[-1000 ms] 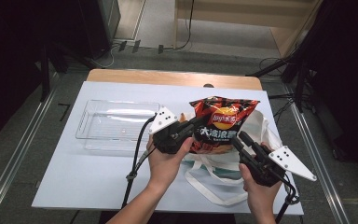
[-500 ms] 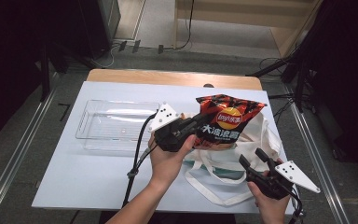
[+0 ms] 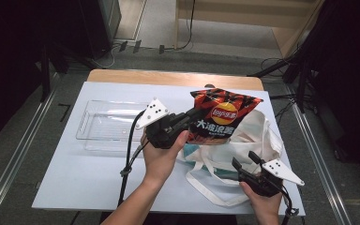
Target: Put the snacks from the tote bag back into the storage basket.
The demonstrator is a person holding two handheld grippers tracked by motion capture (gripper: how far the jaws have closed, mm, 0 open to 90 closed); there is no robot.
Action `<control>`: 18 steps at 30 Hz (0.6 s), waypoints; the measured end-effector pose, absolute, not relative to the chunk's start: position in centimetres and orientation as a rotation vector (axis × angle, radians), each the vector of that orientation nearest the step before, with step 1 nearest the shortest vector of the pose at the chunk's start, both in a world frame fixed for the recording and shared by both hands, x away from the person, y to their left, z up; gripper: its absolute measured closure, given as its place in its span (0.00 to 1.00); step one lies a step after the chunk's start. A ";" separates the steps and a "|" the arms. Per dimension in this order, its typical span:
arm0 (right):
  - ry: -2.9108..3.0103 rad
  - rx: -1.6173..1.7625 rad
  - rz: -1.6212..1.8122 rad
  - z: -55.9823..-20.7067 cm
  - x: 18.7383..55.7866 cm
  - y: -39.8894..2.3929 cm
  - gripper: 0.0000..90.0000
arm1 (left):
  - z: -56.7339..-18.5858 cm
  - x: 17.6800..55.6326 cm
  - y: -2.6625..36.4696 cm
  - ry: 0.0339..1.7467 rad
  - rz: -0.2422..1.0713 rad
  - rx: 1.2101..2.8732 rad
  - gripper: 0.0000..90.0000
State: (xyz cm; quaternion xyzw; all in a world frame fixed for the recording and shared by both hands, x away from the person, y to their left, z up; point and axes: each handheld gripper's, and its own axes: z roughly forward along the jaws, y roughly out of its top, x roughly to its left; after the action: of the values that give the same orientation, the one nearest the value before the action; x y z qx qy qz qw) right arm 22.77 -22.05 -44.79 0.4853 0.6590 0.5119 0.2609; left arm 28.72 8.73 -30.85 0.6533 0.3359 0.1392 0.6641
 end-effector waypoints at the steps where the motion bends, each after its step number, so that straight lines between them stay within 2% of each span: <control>1: 1.787 1.311 1.380 -44.8 22.8 -22.0 0.36 | -30.9 28.8 8.9 0.760 0.313 1.475 1.00; 6: 1.776 1.304 1.394 -44.7 22.6 -22.1 0.35 | -31.0 28.8 9.9 0.769 0.333 1.477 1.00; 11: 1.752 1.269 1.410 -44.3 22.2 -22.1 0.30 | -31.1 28.9 11.2 0.787 0.348 1.467 1.00; 18: 1.766 1.263 1.415 -44.2 22.2 -21.9 0.16 | -30.8 29.1 13.0 0.801 0.385 1.471 1.00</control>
State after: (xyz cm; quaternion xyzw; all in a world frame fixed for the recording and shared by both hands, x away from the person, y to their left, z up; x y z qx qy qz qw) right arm 22.23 -21.94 -44.16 0.4690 0.6559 0.5254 0.2717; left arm 29.08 12.96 -30.79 0.6483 0.3528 0.1695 0.6531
